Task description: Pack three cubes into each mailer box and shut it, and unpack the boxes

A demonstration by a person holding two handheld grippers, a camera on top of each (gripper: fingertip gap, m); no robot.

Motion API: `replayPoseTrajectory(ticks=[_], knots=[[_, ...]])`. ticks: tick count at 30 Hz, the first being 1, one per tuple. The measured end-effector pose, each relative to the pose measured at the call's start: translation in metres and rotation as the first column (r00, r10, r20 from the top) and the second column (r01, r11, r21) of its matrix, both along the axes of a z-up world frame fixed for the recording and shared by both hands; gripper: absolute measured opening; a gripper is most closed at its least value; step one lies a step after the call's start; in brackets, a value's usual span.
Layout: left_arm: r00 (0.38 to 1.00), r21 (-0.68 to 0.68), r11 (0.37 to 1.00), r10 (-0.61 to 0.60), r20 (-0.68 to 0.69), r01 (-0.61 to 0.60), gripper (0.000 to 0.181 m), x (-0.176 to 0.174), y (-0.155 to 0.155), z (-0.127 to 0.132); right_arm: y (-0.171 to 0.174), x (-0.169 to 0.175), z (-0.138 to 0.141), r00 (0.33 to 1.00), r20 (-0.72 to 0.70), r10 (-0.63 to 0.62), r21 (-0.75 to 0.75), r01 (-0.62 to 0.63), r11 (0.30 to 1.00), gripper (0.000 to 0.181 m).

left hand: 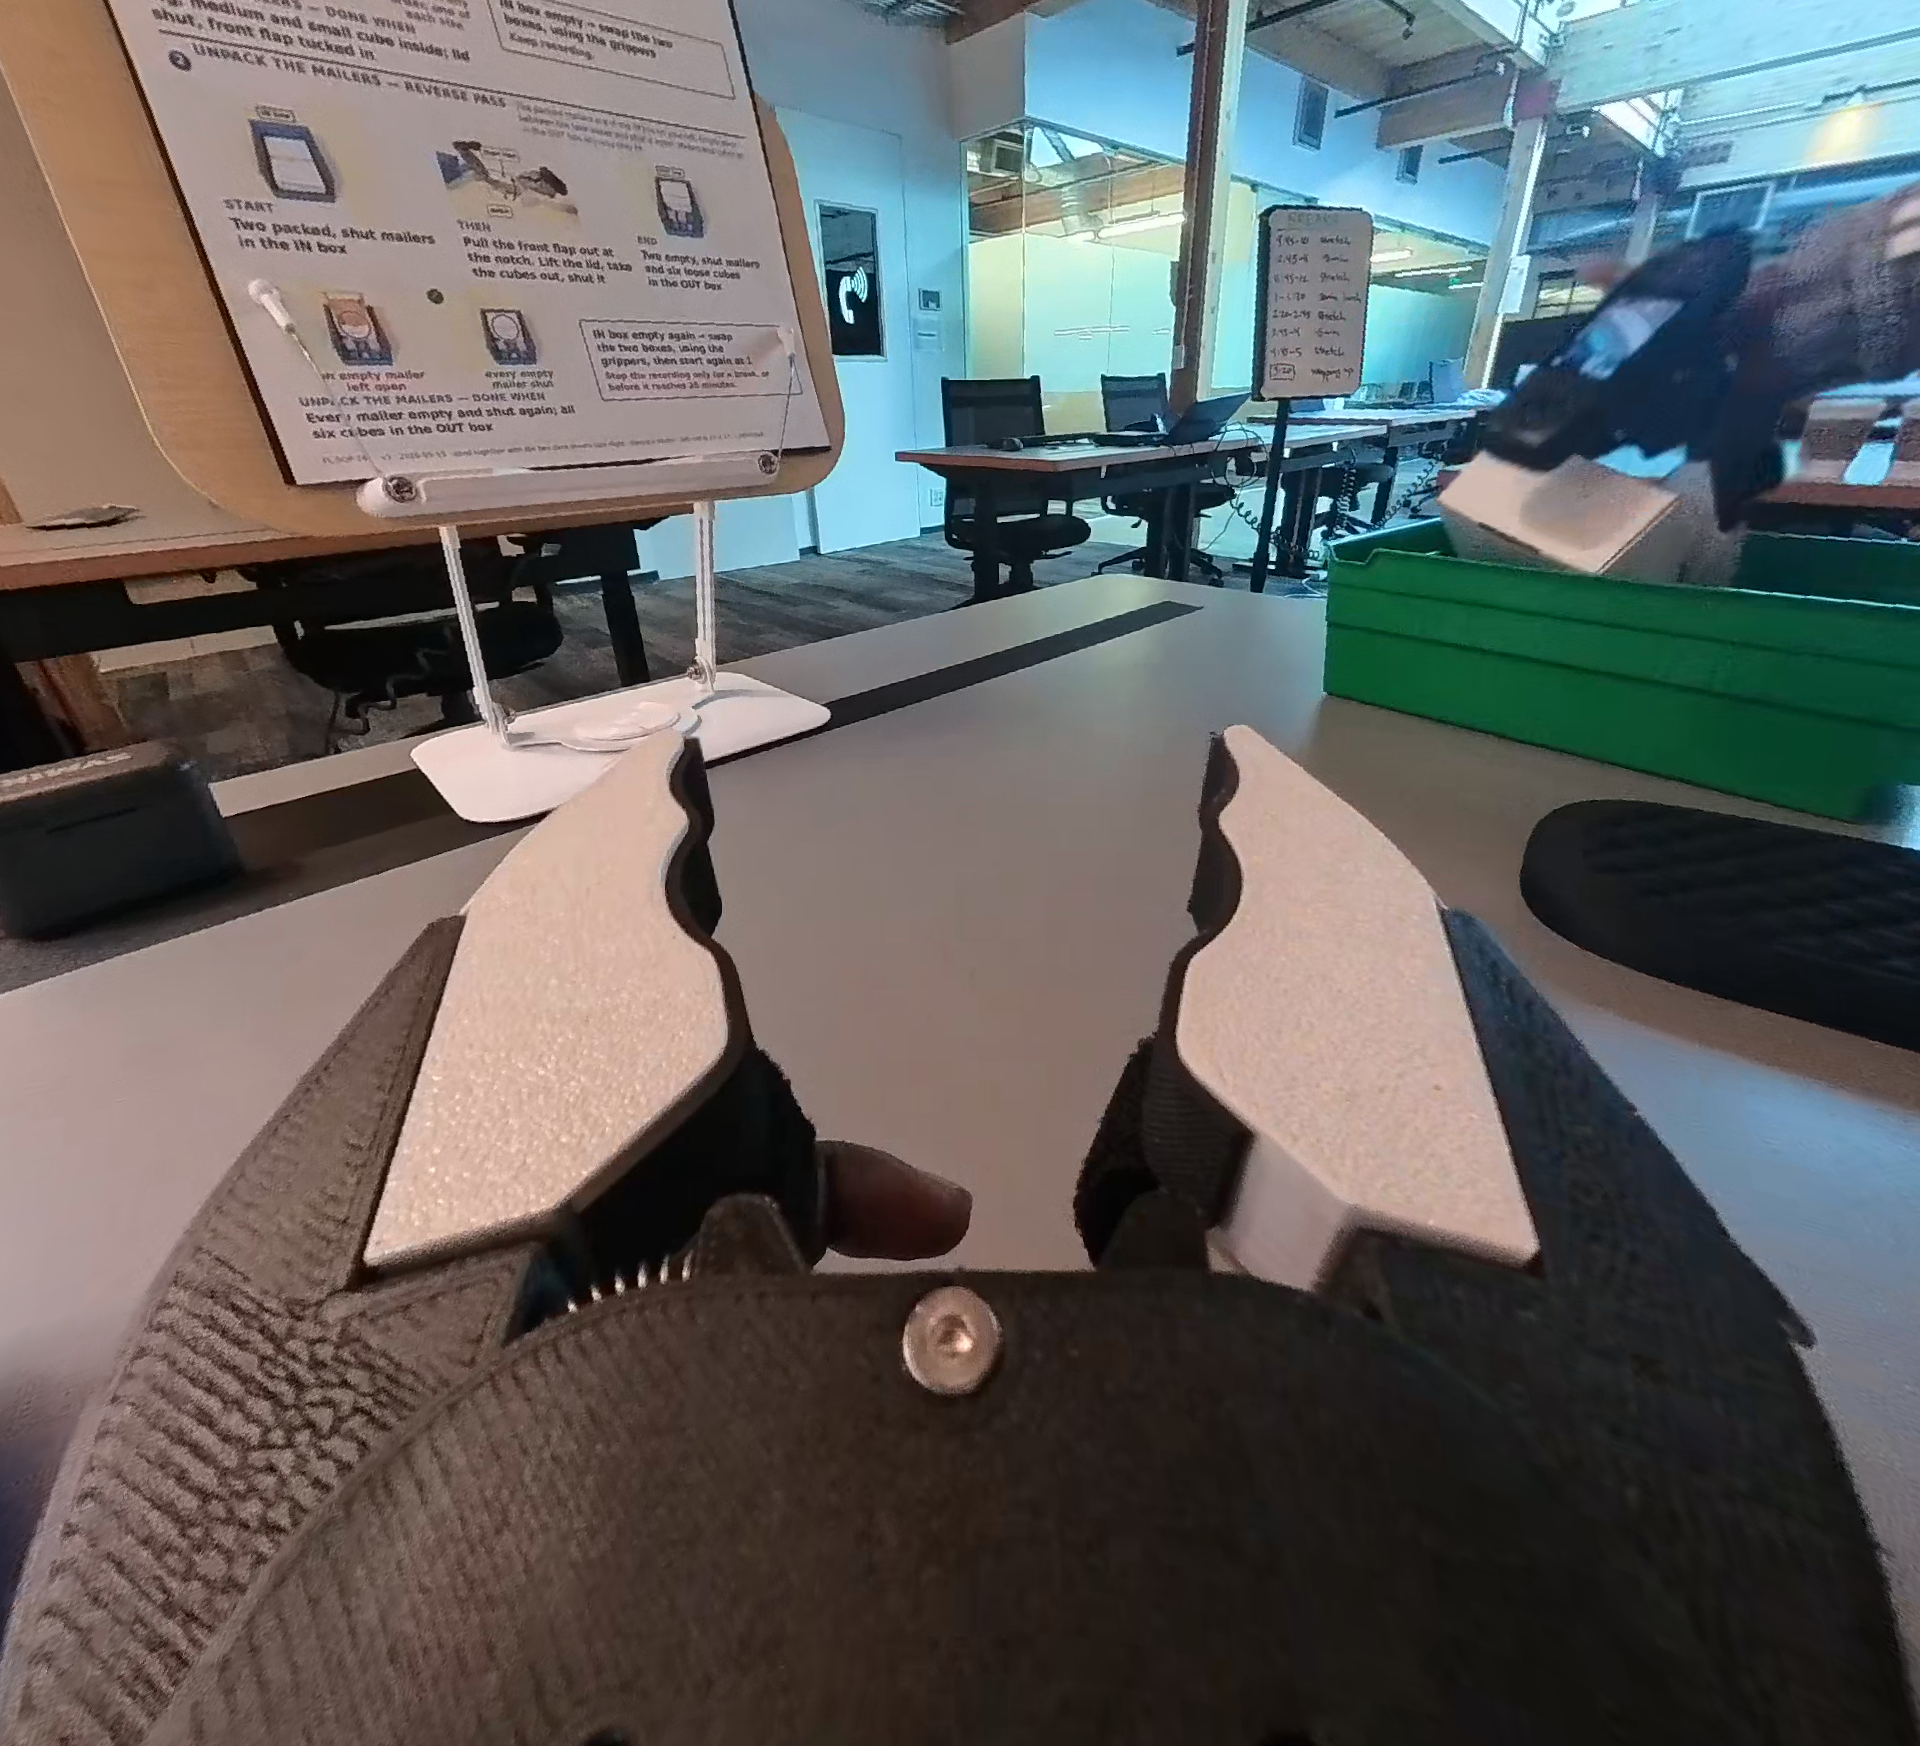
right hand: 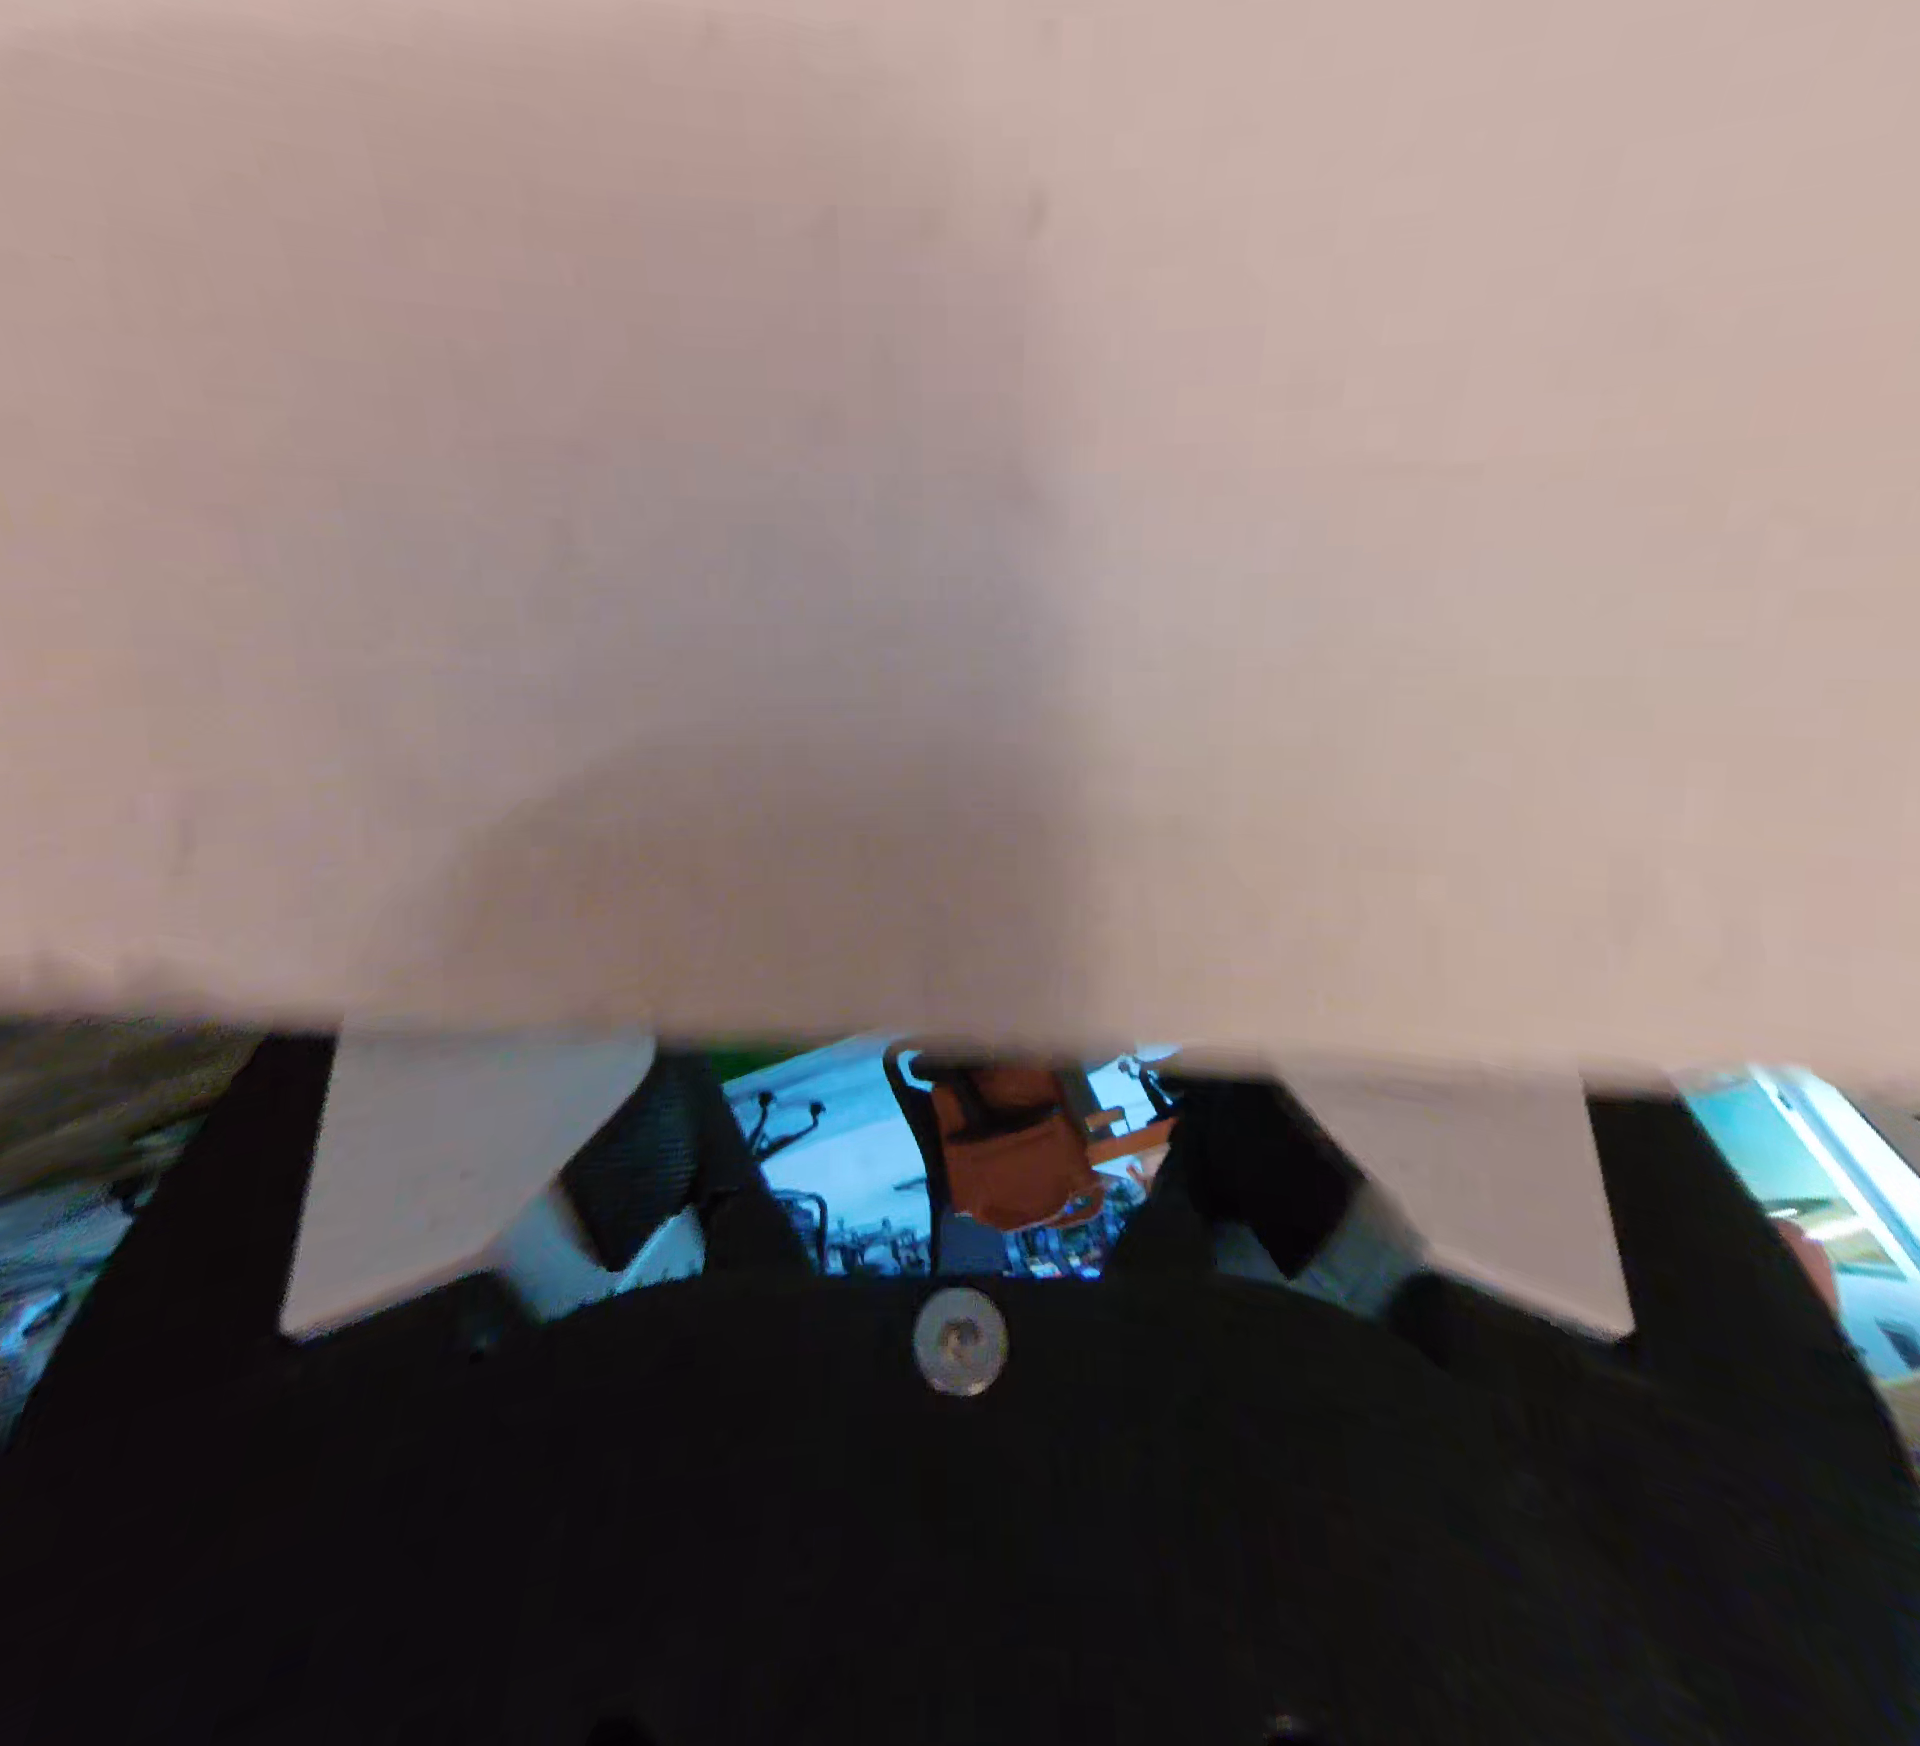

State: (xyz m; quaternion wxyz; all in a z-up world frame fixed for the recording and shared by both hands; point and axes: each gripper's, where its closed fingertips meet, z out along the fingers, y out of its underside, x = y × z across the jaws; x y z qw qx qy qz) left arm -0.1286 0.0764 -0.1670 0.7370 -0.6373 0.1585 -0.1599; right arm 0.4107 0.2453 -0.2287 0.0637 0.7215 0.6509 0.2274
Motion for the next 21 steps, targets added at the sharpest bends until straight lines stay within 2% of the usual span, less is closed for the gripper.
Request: replayPoseTrajectory(ticks=[2,5,11,15,17,18,21], knots=[[1.000,0.003,1.000,-0.002,-0.001,0.002,0.090,0.001,-0.001,0.001,0.007,-0.006,-0.010,1.000,-0.009,-0.001,-0.025,0.000,1.000,0.127],[1.000,0.008,1.000,-0.006,-0.004,0.006,0.090,0.002,-0.002,0.002,0.020,-0.011,-0.011,1.000,-0.019,-0.022,-0.009,0.022,1.000,0.126],[1.000,0.013,1.000,-0.017,-0.005,0.017,0.090,0.004,-0.003,0.003,0.029,0.002,-0.009,0.989,0.144,0.018,0.012,-0.020,1.000,0.126],[1.000,0.014,1.000,-0.023,-0.011,0.023,0.090,0.006,-0.004,0.003,0.034,-0.006,-0.023,0.992,0.121,0.028,0.006,-0.029,1.000,0.125],[1.000,0.012,1.000,-0.023,-0.014,0.023,0.090,0.006,-0.004,0.002,0.038,-0.006,-0.032,0.981,0.176,0.087,-0.007,-0.088,0.996,0.125],[1.000,0.013,1.000,-0.023,-0.015,0.023,0.090,0.006,-0.004,0.002,0.041,-0.012,-0.037,0.981,0.152,0.119,-0.005,-0.120,0.993,0.125],[0.999,0.013,1.000,-0.027,-0.018,0.027,0.090,0.007,-0.004,0.003,0.044,-0.013,-0.039,0.985,0.145,0.096,-0.013,-0.095,0.995,0.125]])
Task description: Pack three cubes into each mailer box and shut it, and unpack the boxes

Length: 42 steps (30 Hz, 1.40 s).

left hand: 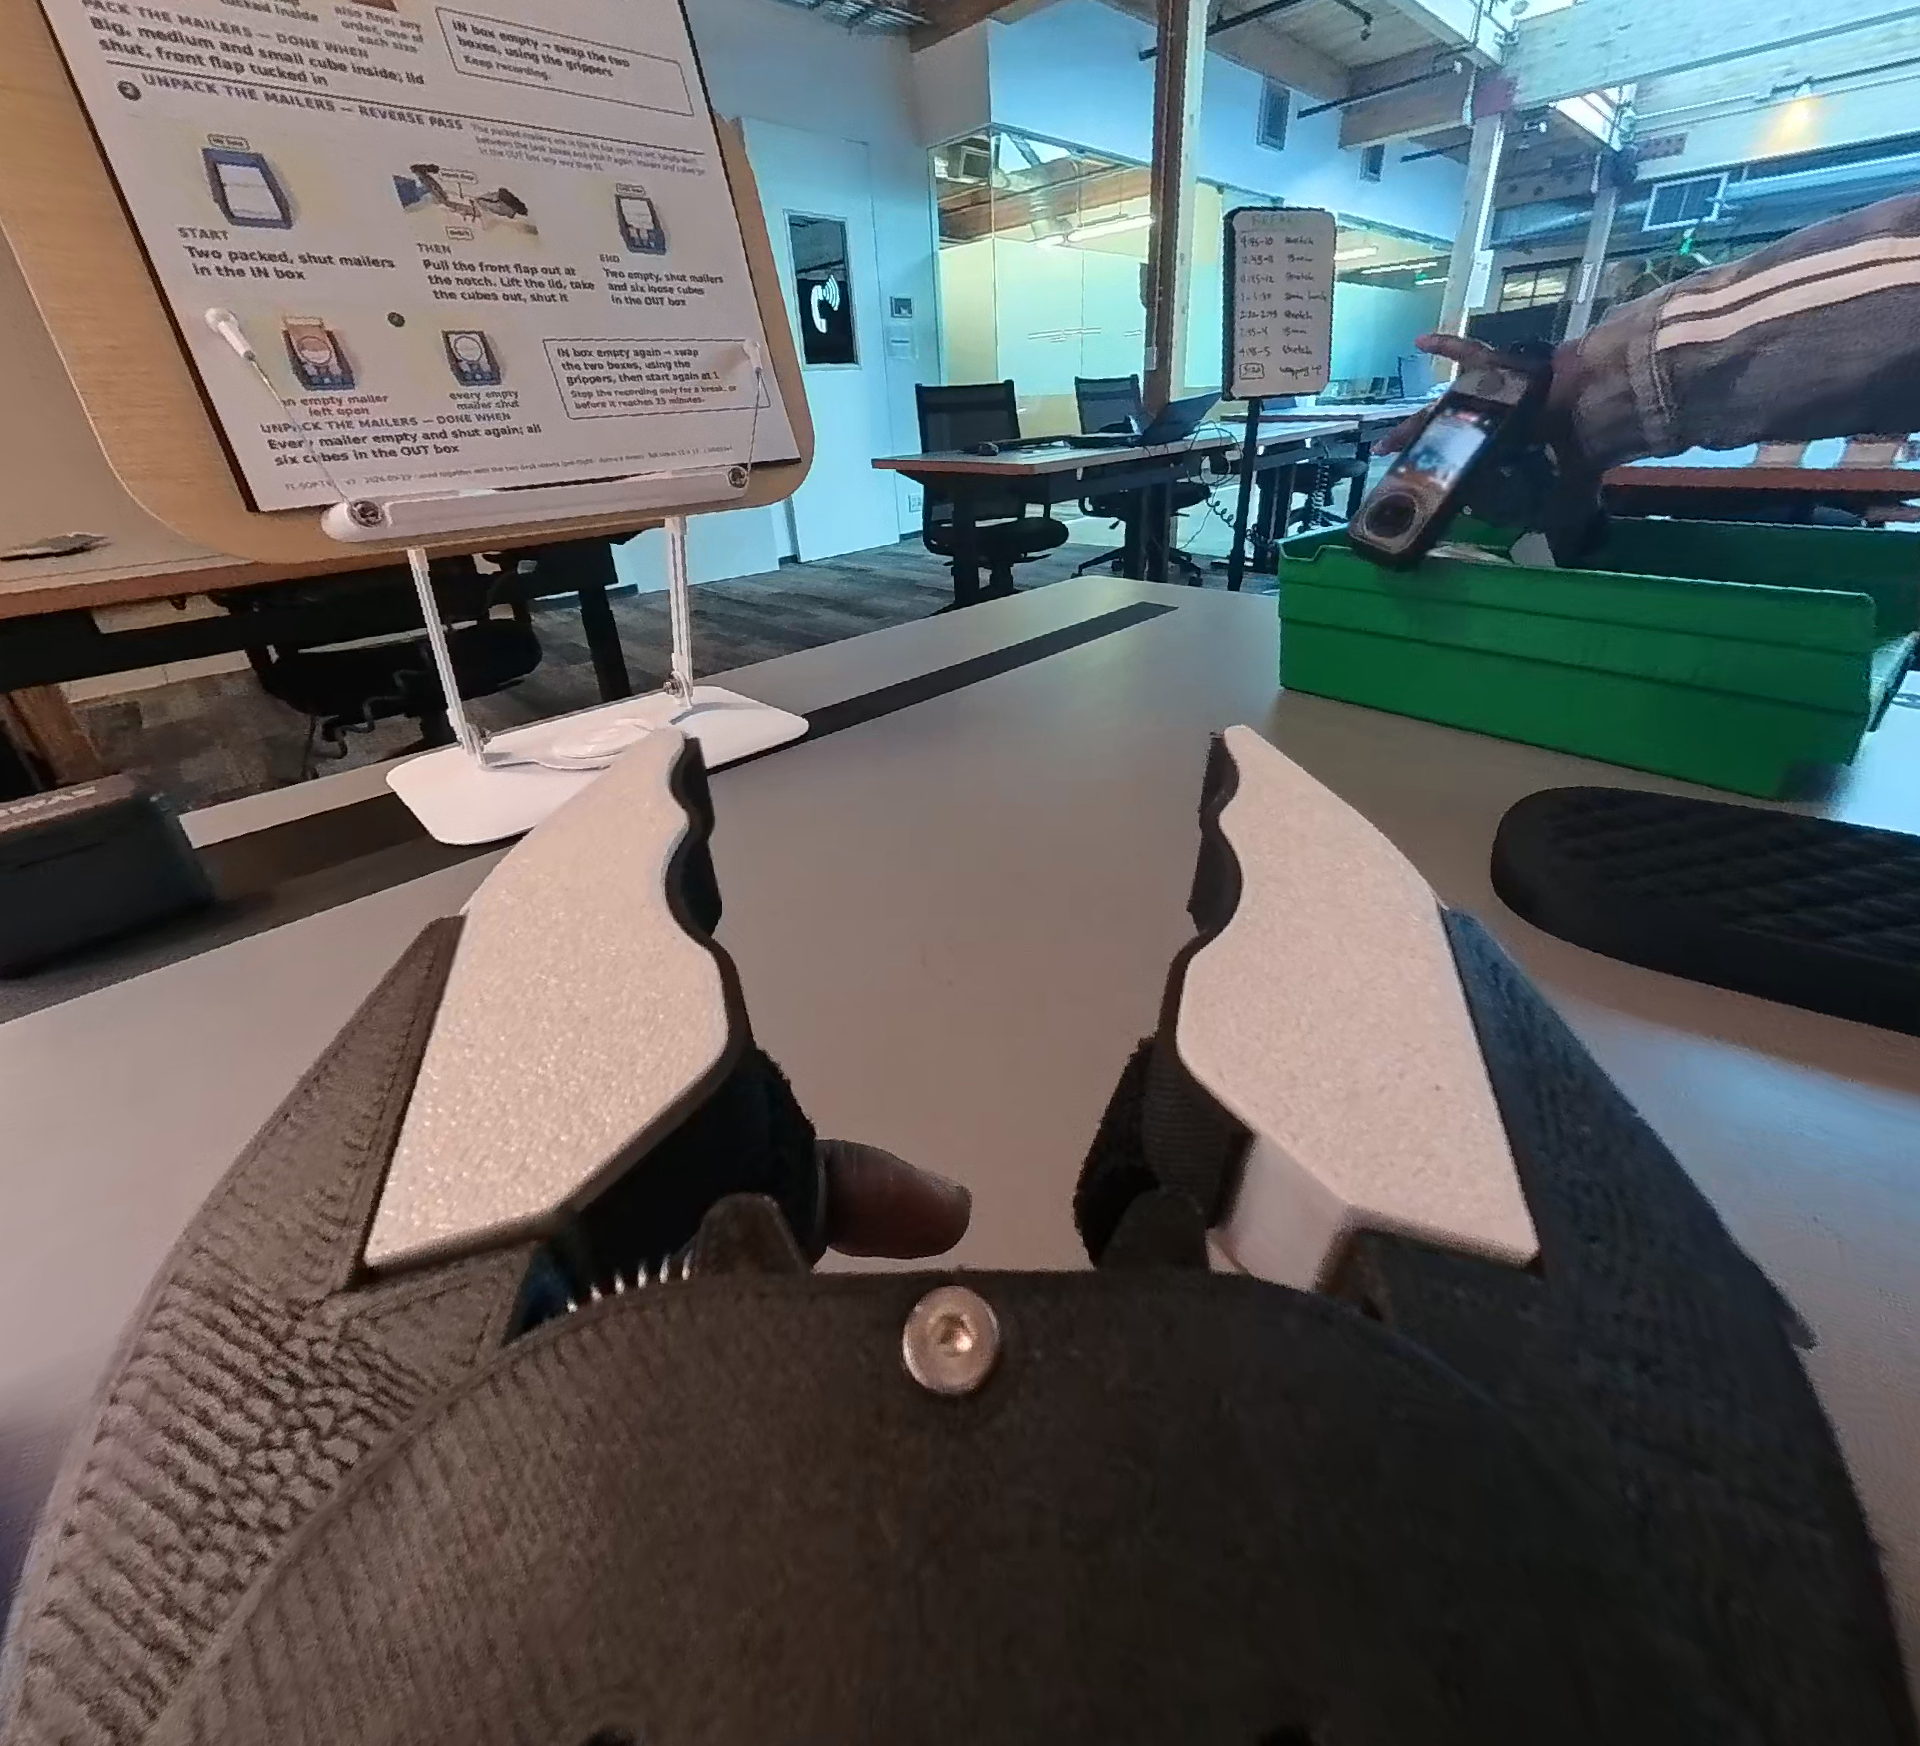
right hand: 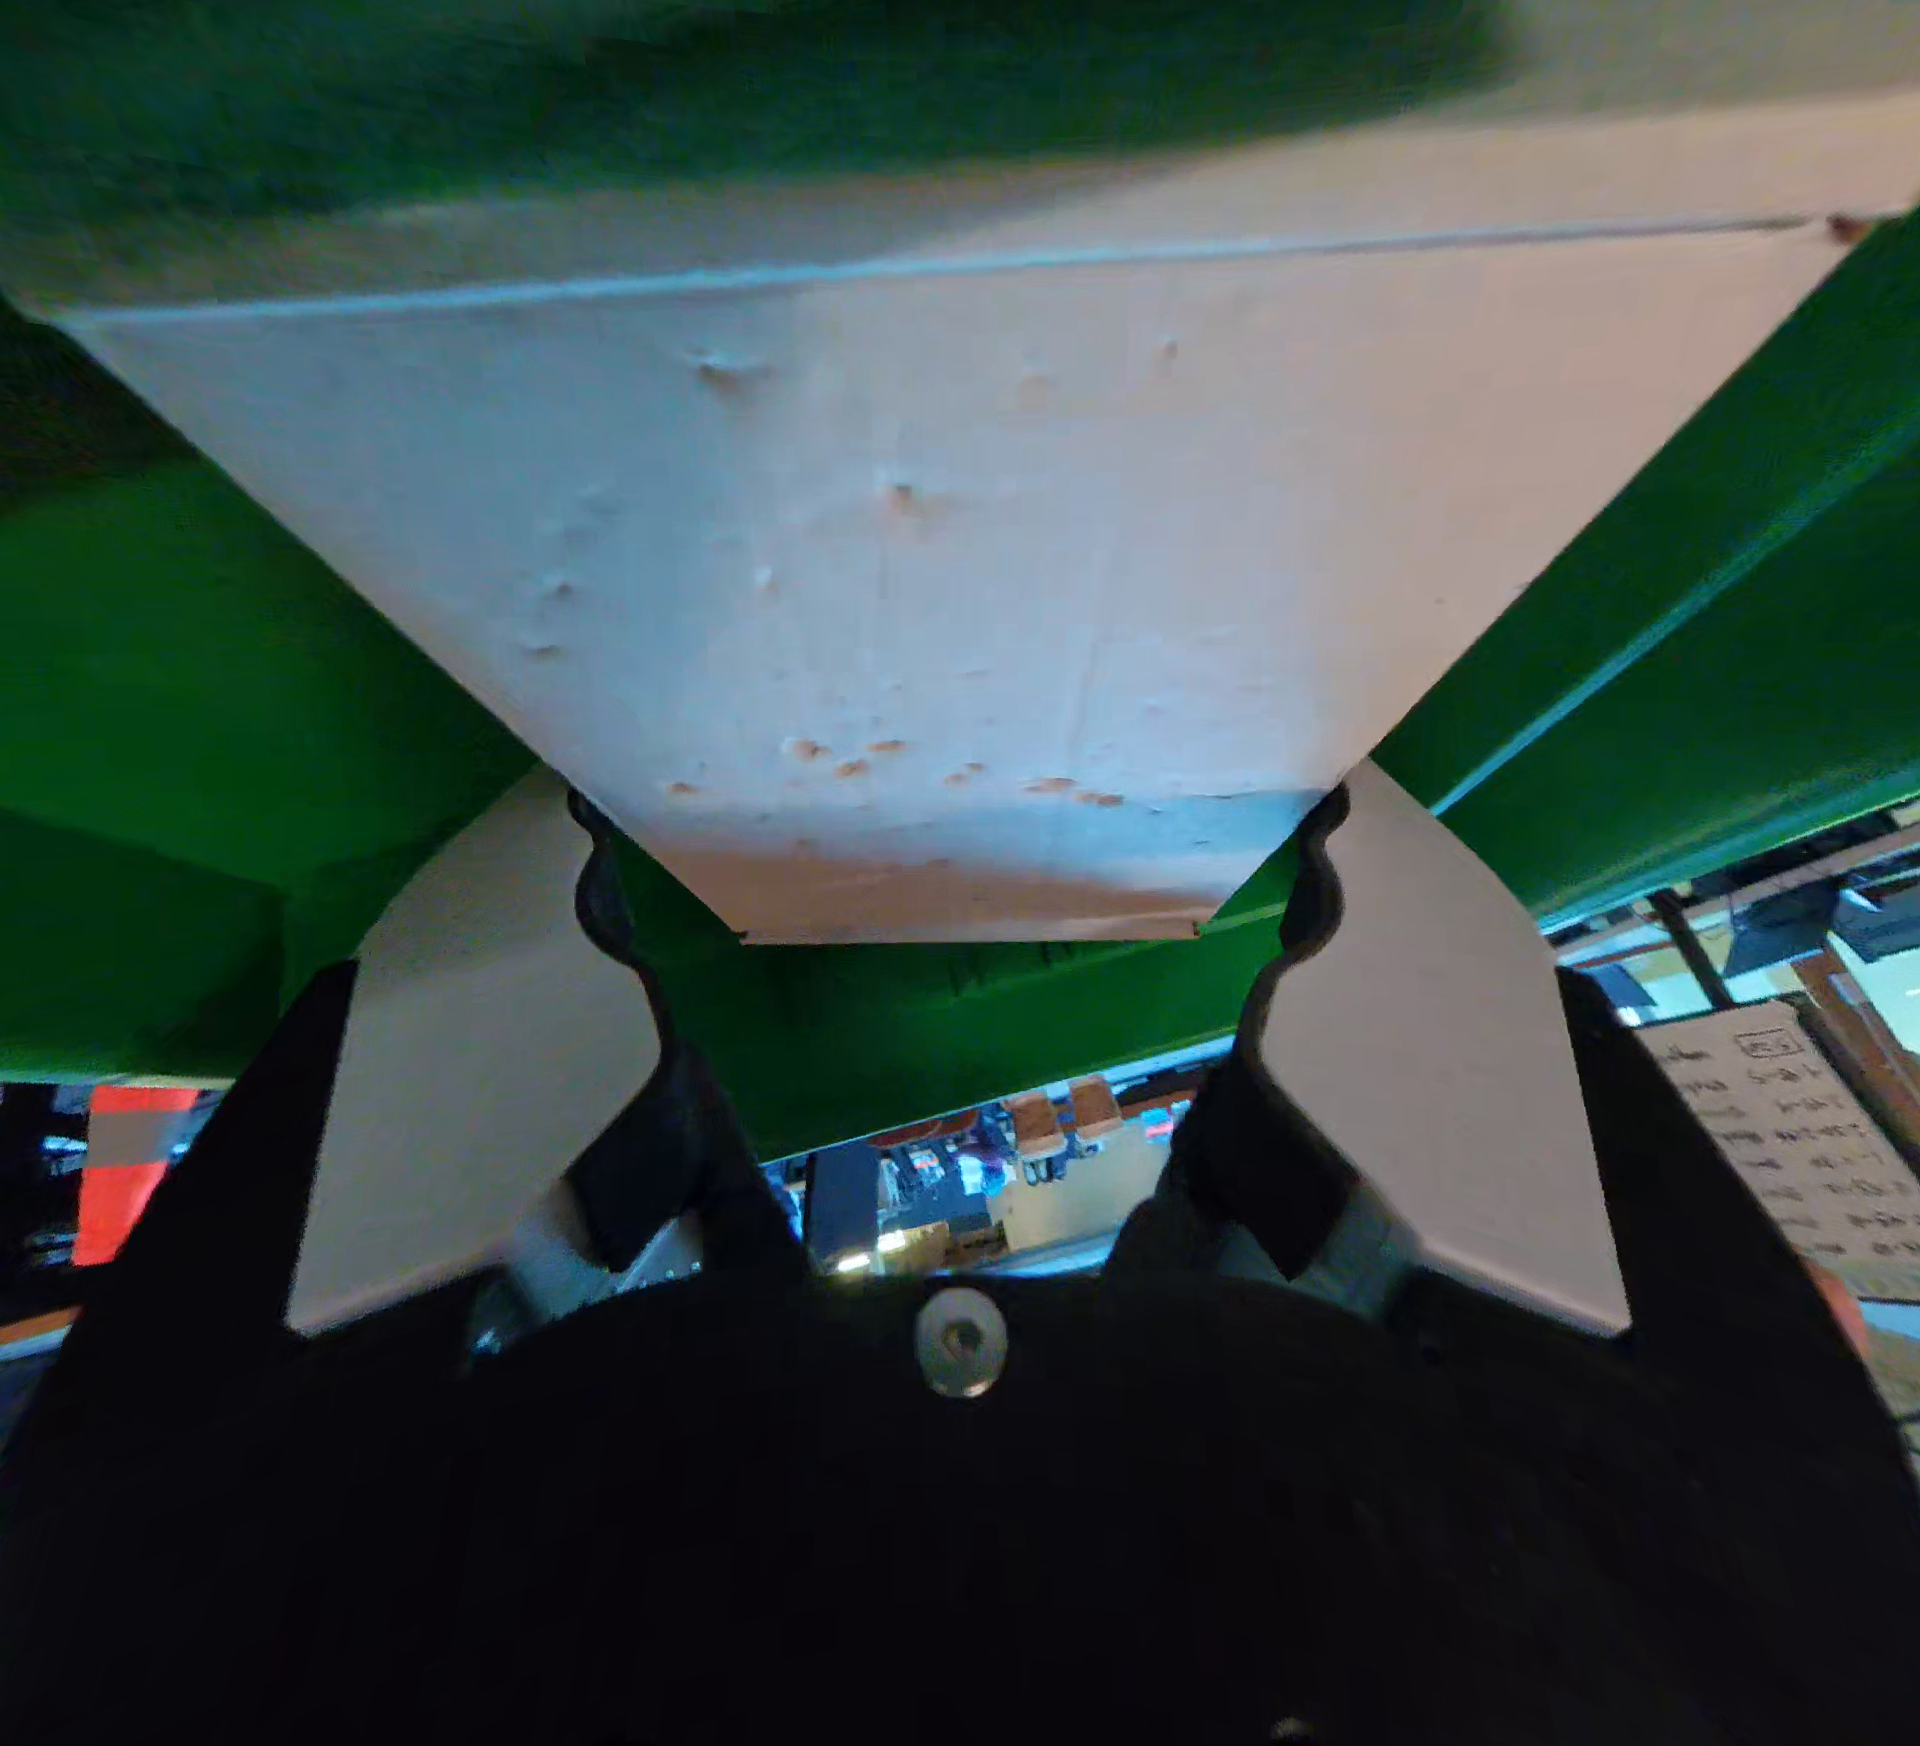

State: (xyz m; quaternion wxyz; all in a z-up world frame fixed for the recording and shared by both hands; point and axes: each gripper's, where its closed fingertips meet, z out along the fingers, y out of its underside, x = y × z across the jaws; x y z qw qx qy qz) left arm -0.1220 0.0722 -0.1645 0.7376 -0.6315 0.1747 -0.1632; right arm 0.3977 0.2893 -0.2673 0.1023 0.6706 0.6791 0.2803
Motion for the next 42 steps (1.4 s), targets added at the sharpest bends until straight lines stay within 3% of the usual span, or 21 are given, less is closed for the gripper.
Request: replayPoseTrajectory(ticks=[18,22,25,27,28,30,33,35,38,42], knots=[[1.000,0.008,1.000,-0.020,-0.006,0.020,0.090,0.004,-0.003,0.002,0.003,0.001,-0.006,0.977,-0.152,0.151,0.087,-0.139,0.986,0.132],[1.000,0.006,1.000,-0.021,-0.015,0.021,0.090,0.005,-0.002,0.000,-0.001,0.005,0.002,0.966,-0.232,0.115,0.120,-0.089,0.989,0.127],[1.000,0.006,1.000,-0.018,-0.016,0.018,0.090,0.004,-0.002,0.000,-0.003,-0.012,0.027,0.900,-0.423,0.105,0.209,-0.016,0.978,0.114],[1.000,0.001,1.000,-0.016,-0.014,0.016,0.090,0.004,-0.001,0.000,-0.007,-0.040,0.063,0.773,-0.613,0.163,0.321,0.055,0.945,0.098],[1.000,-0.001,1.000,-0.019,-0.016,0.019,0.090,0.004,-0.001,-0.001,-0.015,-0.062,0.087,0.647,-0.732,0.214,0.363,0.104,0.926,0.091],[0.999,-0.011,1.000,-0.027,-0.022,0.027,0.090,0.007,-0.001,-0.004,-0.040,-0.104,0.143,0.324,-0.884,0.337,0.421,0.240,0.875,0.077],[0.998,-0.042,0.998,-0.041,-0.037,0.040,0.089,0.012,0.001,-0.011,-0.113,-0.161,0.208,-0.179,-0.858,0.482,0.419,0.300,0.857,0.069],[0.998,-0.053,0.997,-0.056,-0.033,0.054,0.089,0.014,0.000,-0.012,-0.155,-0.185,0.237,-0.424,-0.713,0.558,0.412,0.390,0.823,0.078],[0.997,-0.059,0.996,-0.074,-0.019,0.073,0.089,0.017,-0.002,-0.011,-0.198,-0.227,0.215,-0.559,-0.704,0.438,0.275,0.355,0.894,0.089],[0.994,-0.086,0.991,-0.108,-0.019,0.106,0.089,0.023,-0.006,-0.012,-0.209,-0.284,0.135,-0.571,-0.797,0.195,0.097,0.198,0.975,0.107]])
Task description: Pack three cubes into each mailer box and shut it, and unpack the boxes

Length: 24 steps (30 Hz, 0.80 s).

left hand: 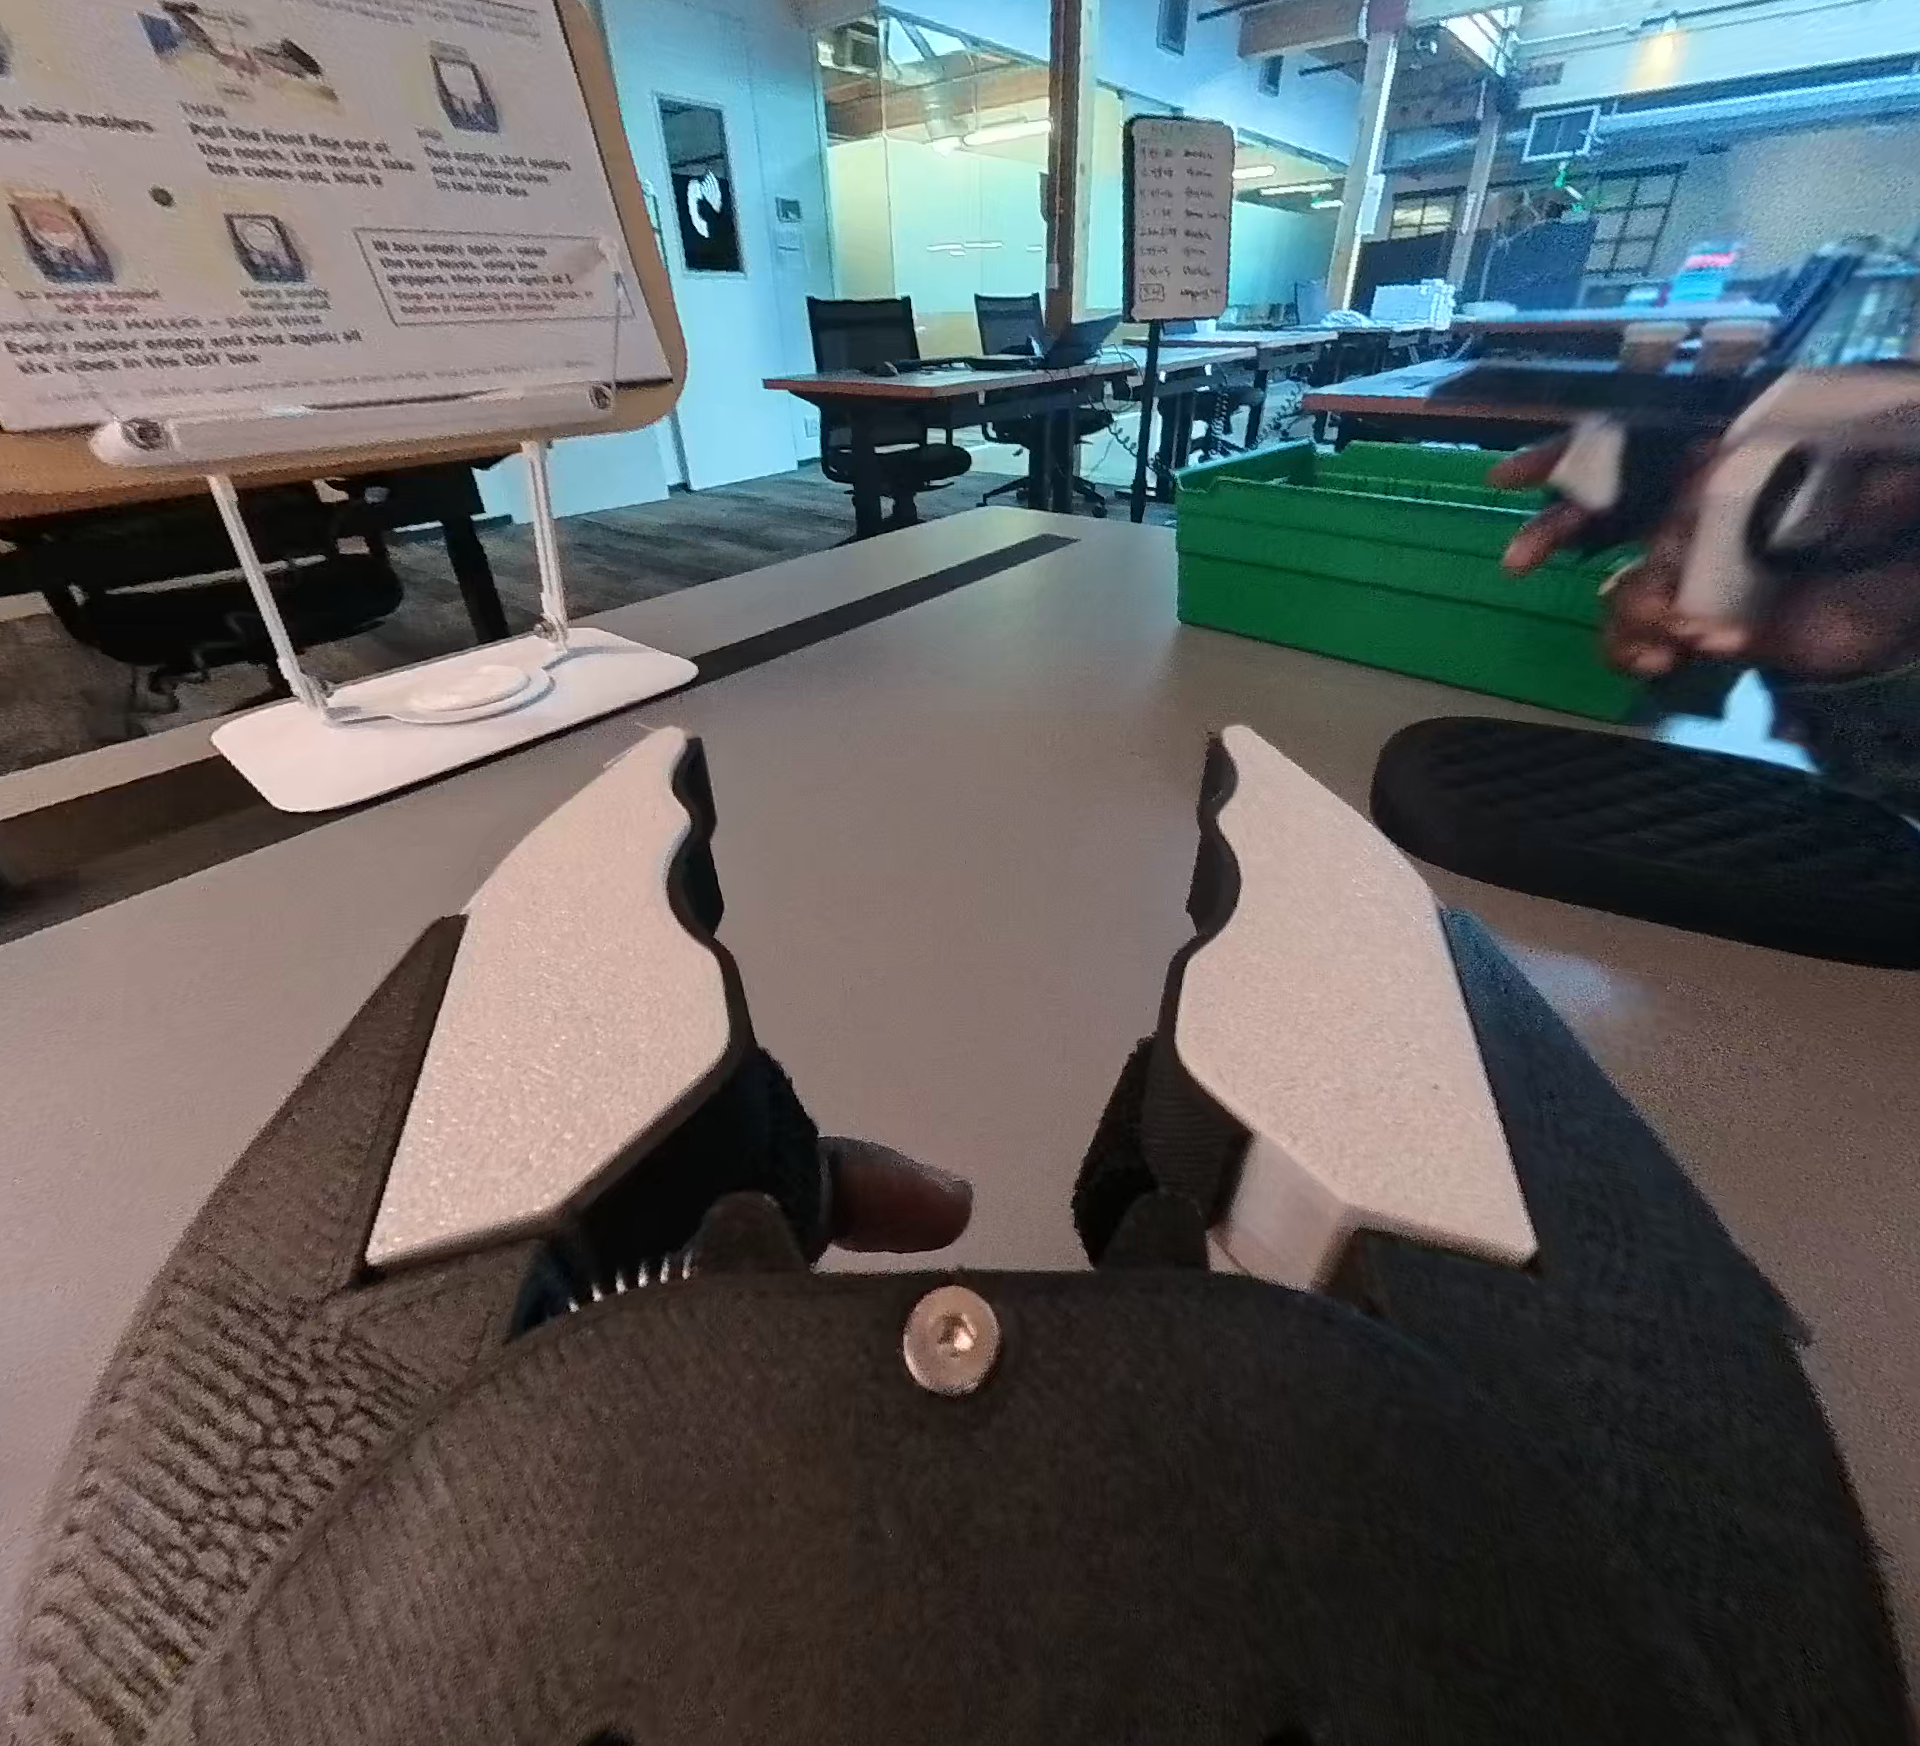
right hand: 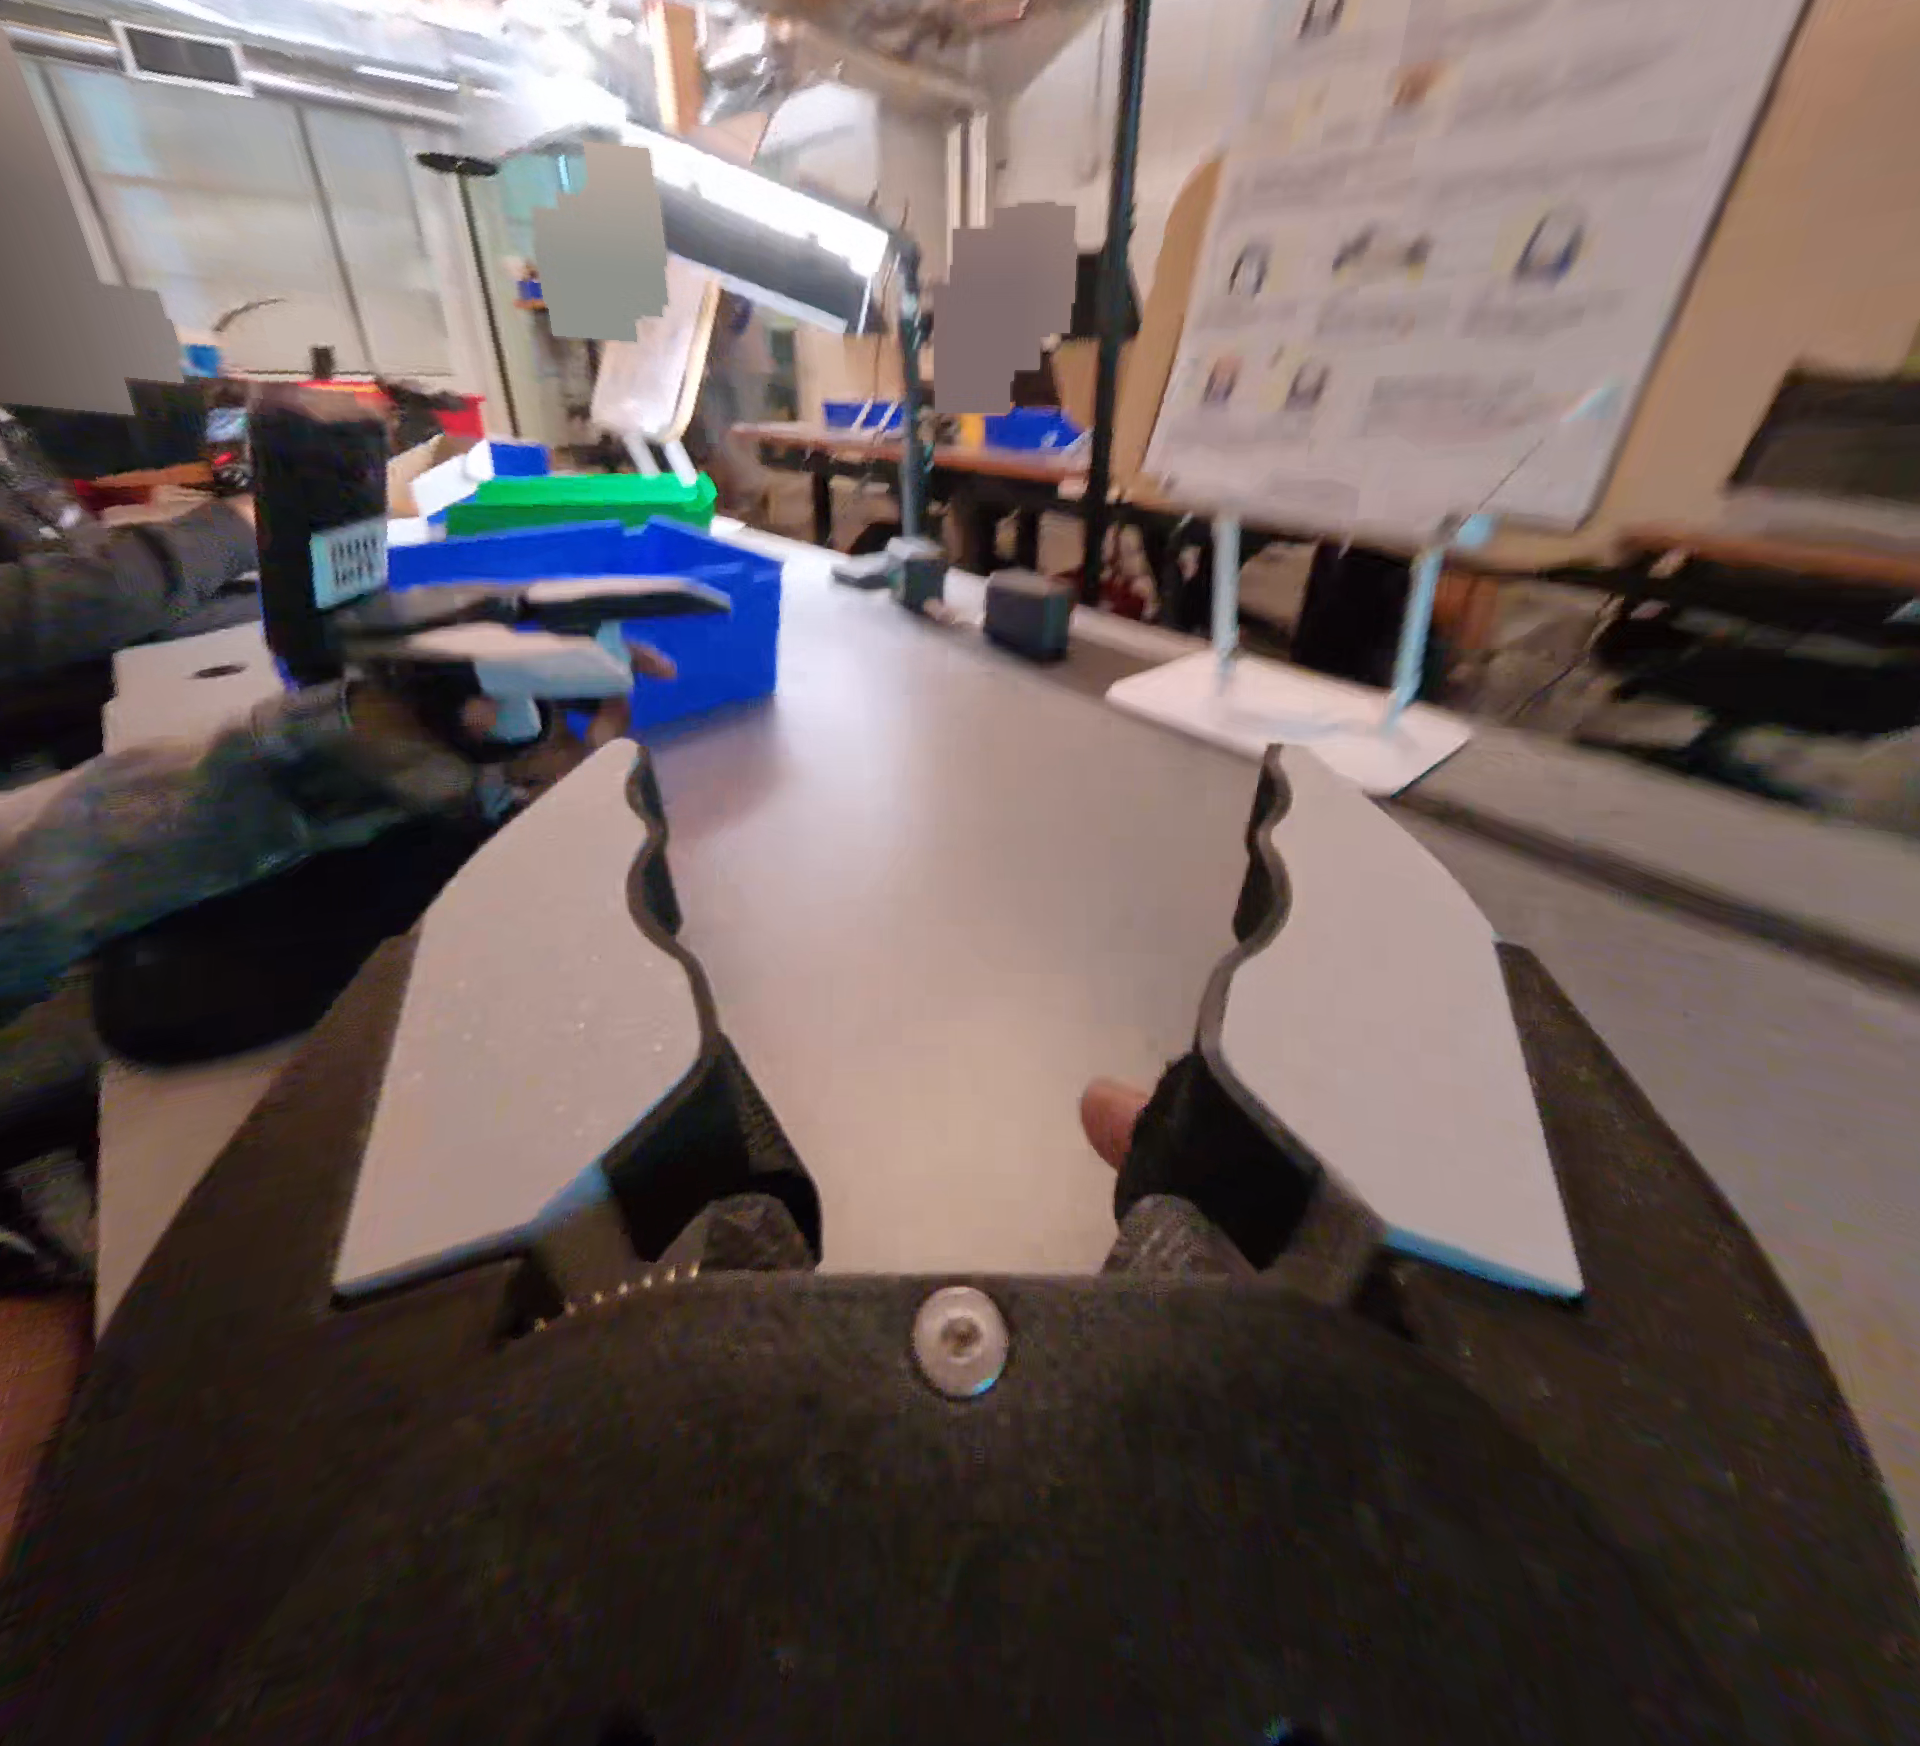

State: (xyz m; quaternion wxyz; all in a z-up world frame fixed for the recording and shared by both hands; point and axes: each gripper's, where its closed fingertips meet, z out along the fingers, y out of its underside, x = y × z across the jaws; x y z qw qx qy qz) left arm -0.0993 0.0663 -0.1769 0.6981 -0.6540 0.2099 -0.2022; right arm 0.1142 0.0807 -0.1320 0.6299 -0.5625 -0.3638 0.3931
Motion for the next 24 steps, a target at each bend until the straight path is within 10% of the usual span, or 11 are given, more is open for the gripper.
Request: replayPoseTrajectory(ticks=[4,12,17,24], knots=[[0.996,-0.096,0.991,-0.091,-0.009,0.090,0.090,0.002,-0.016,0.006,-0.008,-0.032,-0.051,0.975,0.099,0.197,-0.177,-0.178,0.968,0.123],[0.984,-0.150,0.973,-0.179,-0.026,0.173,0.095,-0.069,-0.074,0.092,-0.005,-0.032,-0.039,0.992,0.032,0.121,0.023,-0.122,0.992,0.125],[0.870,-0.447,0.889,-0.142,-0.472,-0.097,0.100,-0.201,-0.071,0.042,-0.012,-0.040,-0.045,0.986,0.070,0.151,0.063,-0.155,0.986,0.130],[0.665,-0.679,0.622,-0.320,-0.675,-0.390,0.130,-0.309,-0.062,-0.023,-0.013,-0.042,-0.046,0.985,0.068,0.161,0.063,-0.165,0.984,0.130]])
